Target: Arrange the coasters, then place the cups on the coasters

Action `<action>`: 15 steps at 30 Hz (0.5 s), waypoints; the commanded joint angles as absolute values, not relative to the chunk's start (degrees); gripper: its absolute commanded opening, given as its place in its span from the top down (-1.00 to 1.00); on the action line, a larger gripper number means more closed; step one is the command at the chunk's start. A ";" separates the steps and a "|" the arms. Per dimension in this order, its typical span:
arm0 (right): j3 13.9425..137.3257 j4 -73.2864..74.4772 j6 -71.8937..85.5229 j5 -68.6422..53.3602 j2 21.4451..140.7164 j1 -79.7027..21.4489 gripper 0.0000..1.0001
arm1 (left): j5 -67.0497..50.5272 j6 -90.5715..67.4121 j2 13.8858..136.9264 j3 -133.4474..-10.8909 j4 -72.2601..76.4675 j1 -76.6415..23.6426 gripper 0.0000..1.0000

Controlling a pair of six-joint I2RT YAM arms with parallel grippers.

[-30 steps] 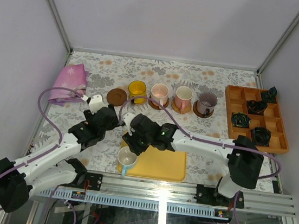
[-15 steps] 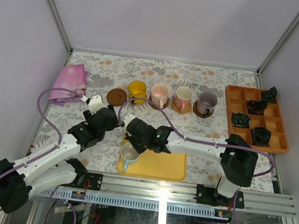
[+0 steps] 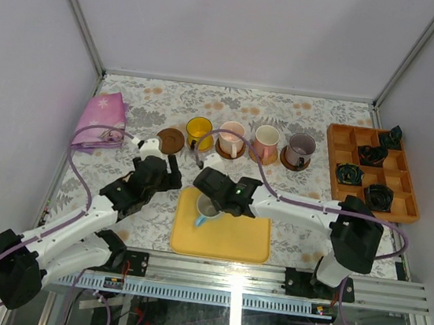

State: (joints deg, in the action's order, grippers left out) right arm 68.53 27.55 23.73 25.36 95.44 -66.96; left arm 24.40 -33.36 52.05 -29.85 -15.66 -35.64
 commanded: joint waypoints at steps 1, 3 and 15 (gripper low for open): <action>66.84 27.16 27.22 27.61 90.61 -62.96 1.00 | 15.52 -27.71 51.71 -28.71 -7.55 -36.14 -0.50; 65.93 26.73 27.30 27.51 89.90 -62.15 0.97 | 12.02 -26.08 51.58 -28.26 -6.27 -36.21 -0.50; 63.33 26.35 28.12 24.90 89.08 -59.61 0.10 | -8.75 -20.22 48.41 -24.47 4.49 -42.19 -0.54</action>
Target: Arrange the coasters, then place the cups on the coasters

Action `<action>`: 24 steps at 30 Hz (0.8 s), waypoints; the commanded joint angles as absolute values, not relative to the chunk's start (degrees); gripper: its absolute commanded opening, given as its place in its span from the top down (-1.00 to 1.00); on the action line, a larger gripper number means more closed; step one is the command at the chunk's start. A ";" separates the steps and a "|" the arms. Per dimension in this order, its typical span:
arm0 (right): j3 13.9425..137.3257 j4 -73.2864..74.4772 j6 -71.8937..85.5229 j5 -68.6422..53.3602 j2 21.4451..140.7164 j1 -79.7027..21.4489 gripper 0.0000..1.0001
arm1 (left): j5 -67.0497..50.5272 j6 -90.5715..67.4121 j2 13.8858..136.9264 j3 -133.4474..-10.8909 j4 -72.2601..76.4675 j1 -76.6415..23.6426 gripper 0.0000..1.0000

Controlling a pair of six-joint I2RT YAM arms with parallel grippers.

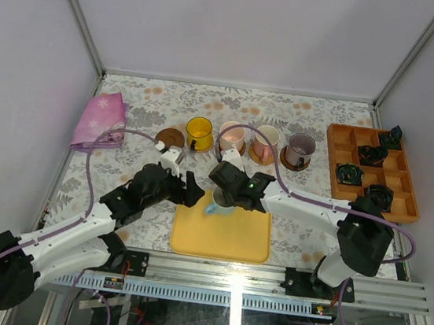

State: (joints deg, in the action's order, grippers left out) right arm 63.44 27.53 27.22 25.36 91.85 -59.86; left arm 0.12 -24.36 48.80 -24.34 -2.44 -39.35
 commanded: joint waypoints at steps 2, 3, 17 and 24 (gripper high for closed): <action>63.30 26.37 28.04 24.74 88.59 -59.59 0.05 | -7.69 -19.03 49.29 -25.20 4.00 -45.17 -0.57; 63.36 26.43 28.02 24.70 88.26 -59.61 0.04 | -6.56 -18.28 49.94 -25.65 3.50 -46.77 -0.57; 63.58 29.65 28.78 30.06 77.89 -59.59 -0.08 | 10.95 -12.09 62.60 -34.87 -3.70 -62.53 -0.58; 61.50 29.88 29.85 33.30 71.33 -59.59 -0.08 | 14.64 -11.70 60.92 -36.21 -5.58 -63.58 -0.57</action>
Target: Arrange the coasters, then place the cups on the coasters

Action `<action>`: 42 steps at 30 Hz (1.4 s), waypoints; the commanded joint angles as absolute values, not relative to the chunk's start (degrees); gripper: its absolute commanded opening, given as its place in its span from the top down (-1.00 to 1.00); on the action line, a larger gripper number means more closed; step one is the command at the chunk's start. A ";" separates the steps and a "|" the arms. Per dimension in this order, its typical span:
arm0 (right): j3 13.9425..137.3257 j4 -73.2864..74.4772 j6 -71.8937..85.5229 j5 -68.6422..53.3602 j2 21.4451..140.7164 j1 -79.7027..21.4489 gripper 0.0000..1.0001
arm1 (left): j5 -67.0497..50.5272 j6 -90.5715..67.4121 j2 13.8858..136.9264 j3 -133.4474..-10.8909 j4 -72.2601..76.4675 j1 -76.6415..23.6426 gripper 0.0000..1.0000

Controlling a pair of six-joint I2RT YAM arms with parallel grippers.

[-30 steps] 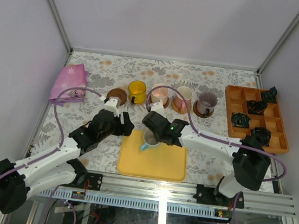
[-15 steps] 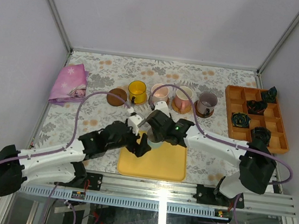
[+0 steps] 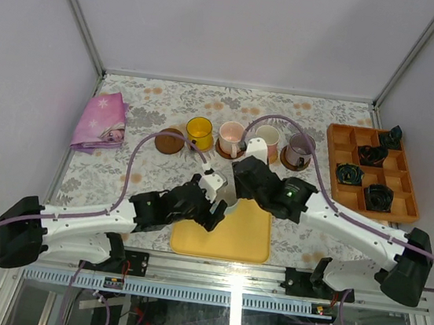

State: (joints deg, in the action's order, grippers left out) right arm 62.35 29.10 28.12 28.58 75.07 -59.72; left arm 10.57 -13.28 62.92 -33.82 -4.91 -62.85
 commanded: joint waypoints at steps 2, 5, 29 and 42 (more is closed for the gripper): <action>61.12 30.21 30.40 34.69 69.61 -59.59 -0.08 | 15.90 -11.53 60.04 -35.95 -5.66 -63.52 -0.56; 60.06 29.74 31.02 36.91 66.31 -59.59 -0.06 | 17.07 -11.02 60.43 -35.54 -5.71 -63.55 -0.52; 56.58 29.52 33.25 42.44 57.57 -59.61 -0.06 | 17.24 -7.47 74.48 -38.64 -6.48 -63.33 0.02; 56.12 28.85 33.21 41.78 57.74 -59.59 -0.06 | 16.62 -8.13 75.58 -39.46 -7.19 -61.98 0.51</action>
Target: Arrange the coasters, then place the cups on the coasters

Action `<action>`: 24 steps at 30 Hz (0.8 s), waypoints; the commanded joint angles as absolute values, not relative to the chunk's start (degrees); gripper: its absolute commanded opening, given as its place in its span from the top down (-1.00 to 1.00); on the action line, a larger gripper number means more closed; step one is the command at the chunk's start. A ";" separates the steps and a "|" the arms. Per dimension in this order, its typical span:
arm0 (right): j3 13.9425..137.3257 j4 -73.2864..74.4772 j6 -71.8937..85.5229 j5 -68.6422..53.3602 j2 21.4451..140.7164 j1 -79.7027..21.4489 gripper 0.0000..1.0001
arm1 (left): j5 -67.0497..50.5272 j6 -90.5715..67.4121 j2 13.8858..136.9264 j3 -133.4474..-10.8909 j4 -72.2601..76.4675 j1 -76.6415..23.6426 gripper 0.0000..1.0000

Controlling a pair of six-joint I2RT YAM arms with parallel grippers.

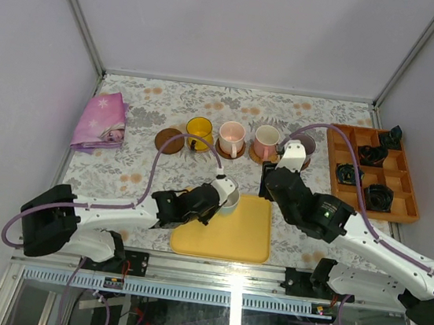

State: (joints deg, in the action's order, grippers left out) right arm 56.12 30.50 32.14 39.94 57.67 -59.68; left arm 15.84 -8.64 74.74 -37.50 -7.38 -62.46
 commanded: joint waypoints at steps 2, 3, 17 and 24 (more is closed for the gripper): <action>56.06 28.75 33.14 41.55 57.74 -59.59 -0.06 | 17.15 -8.45 75.84 -39.84 -7.66 -62.04 0.60; 56.06 28.71 33.16 41.57 57.85 -59.59 -0.06 | 17.61 -8.66 75.93 -39.97 -7.83 -62.02 0.61; 55.31 28.08 33.31 41.42 56.25 -59.59 -0.06 | 29.01 -11.93 67.03 -40.46 -8.96 -62.45 0.61; 55.32 27.74 32.89 41.65 56.43 -59.60 -0.05 | 40.80 -13.89 61.86 -40.27 -10.76 -62.22 0.60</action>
State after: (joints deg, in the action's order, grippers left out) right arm 55.18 29.89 32.16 39.90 57.47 -59.68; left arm 30.39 -11.94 64.18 -38.54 -10.96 -62.33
